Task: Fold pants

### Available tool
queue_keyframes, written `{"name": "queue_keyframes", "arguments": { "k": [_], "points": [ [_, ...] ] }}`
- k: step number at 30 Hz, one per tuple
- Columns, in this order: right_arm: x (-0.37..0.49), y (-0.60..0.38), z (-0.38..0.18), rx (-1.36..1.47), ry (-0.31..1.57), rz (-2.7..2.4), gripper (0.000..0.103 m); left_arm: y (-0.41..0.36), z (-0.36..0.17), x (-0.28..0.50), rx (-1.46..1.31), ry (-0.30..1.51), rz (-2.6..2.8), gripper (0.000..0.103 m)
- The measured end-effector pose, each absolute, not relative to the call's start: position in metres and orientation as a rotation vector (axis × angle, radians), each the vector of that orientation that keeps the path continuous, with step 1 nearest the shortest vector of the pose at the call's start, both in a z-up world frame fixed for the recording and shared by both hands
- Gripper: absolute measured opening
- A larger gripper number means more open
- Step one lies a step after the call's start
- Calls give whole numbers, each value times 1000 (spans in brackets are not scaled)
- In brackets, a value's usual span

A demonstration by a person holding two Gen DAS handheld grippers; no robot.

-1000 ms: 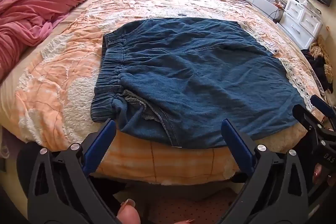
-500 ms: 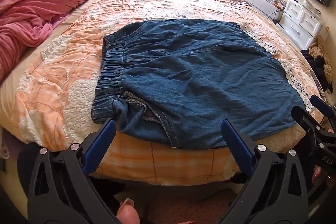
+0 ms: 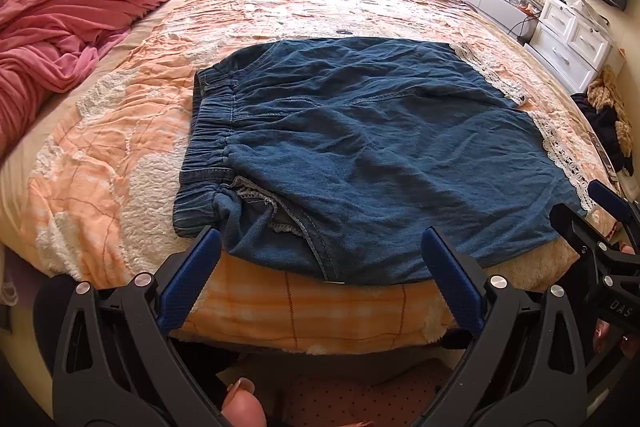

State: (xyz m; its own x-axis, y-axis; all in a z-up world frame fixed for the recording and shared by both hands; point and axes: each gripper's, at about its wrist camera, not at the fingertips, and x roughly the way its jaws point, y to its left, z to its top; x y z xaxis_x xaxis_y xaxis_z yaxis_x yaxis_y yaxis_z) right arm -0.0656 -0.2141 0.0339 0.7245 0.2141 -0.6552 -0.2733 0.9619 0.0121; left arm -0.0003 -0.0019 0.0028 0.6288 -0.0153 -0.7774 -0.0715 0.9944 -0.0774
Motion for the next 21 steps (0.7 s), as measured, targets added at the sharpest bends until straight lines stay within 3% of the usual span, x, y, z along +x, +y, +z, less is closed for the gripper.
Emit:
{"name": "queue_keyframes", "arguments": {
  "k": [21],
  "points": [
    [-65,-213,33,-93,715,268,99,0,4,0,-106,887,28,94]
  ]
}}
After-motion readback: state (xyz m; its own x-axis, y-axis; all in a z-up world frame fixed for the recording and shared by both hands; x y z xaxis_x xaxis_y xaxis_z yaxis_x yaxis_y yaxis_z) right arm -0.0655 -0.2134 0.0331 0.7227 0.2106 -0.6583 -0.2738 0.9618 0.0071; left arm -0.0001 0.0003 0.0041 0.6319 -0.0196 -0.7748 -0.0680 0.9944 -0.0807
